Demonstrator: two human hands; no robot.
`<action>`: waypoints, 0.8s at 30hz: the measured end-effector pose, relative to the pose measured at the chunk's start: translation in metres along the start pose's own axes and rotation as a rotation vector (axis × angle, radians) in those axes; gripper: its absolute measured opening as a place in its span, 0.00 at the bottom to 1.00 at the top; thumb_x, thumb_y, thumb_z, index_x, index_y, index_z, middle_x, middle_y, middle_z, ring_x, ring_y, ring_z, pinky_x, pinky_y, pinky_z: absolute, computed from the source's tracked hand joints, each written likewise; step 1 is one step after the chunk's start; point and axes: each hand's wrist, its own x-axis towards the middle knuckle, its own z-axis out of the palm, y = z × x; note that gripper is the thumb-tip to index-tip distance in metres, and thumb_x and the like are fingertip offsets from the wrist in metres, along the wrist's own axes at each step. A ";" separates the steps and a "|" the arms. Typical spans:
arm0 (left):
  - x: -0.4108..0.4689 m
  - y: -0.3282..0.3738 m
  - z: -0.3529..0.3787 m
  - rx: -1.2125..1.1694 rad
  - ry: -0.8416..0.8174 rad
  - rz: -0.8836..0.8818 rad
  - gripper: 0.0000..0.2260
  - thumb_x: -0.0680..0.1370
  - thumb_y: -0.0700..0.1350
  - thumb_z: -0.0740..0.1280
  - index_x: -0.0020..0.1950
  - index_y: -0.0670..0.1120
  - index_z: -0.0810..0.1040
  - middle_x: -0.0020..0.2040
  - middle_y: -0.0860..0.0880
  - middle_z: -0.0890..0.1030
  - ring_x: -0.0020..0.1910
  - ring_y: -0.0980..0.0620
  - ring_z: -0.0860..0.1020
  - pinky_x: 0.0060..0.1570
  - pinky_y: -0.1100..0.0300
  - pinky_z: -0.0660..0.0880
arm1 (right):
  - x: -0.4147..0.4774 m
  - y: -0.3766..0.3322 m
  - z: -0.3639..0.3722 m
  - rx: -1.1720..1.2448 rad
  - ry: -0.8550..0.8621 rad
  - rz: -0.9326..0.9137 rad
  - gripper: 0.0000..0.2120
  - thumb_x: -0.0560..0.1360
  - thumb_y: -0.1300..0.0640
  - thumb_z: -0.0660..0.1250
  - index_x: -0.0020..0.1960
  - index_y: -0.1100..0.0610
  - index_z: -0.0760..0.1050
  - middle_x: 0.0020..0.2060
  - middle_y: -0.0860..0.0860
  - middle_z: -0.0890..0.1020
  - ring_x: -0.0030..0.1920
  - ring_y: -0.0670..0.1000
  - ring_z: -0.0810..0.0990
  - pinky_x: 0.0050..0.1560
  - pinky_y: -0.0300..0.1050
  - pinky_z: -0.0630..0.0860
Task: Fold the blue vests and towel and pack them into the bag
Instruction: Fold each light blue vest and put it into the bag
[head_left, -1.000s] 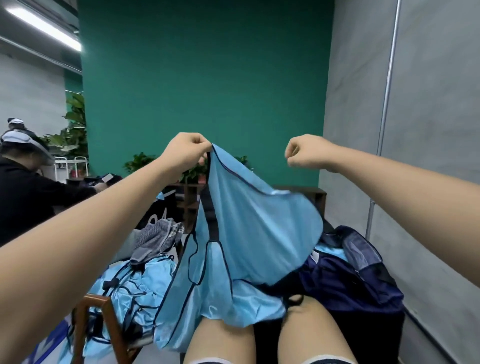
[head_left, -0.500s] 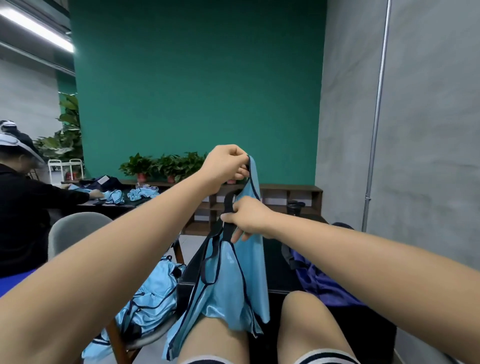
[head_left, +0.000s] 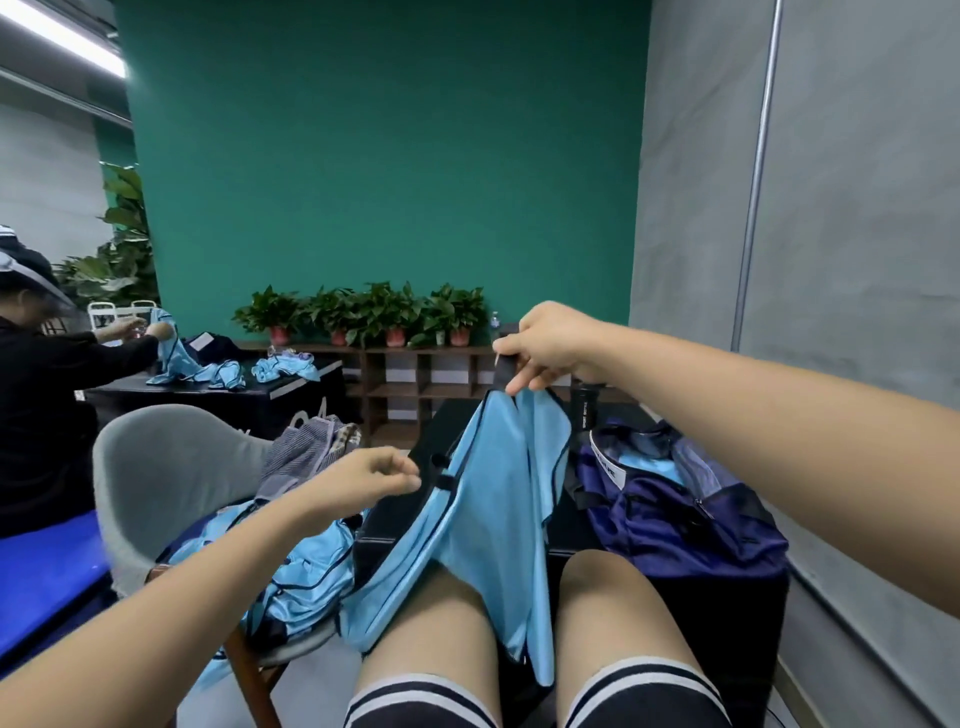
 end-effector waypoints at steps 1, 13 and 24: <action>-0.005 -0.010 0.005 0.005 -0.022 -0.027 0.10 0.78 0.57 0.76 0.55 0.55 0.86 0.53 0.53 0.87 0.52 0.55 0.84 0.56 0.56 0.78 | 0.001 -0.001 -0.007 0.000 0.022 -0.004 0.12 0.85 0.57 0.67 0.46 0.61 0.71 0.41 0.58 0.77 0.41 0.56 0.90 0.25 0.40 0.76; -0.050 -0.051 0.046 -0.115 -0.270 -0.094 0.27 0.74 0.68 0.75 0.54 0.44 0.83 0.48 0.50 0.84 0.47 0.56 0.77 0.50 0.56 0.70 | 0.007 0.025 -0.058 0.001 0.114 0.057 0.12 0.85 0.55 0.68 0.46 0.59 0.70 0.39 0.56 0.73 0.43 0.57 0.90 0.31 0.43 0.75; -0.025 -0.017 0.065 -0.049 -0.188 0.030 0.05 0.76 0.38 0.67 0.45 0.40 0.83 0.38 0.48 0.82 0.39 0.54 0.77 0.45 0.65 0.73 | 0.009 0.045 -0.067 -0.021 0.099 0.075 0.13 0.85 0.55 0.69 0.45 0.59 0.72 0.36 0.55 0.77 0.44 0.58 0.90 0.30 0.42 0.77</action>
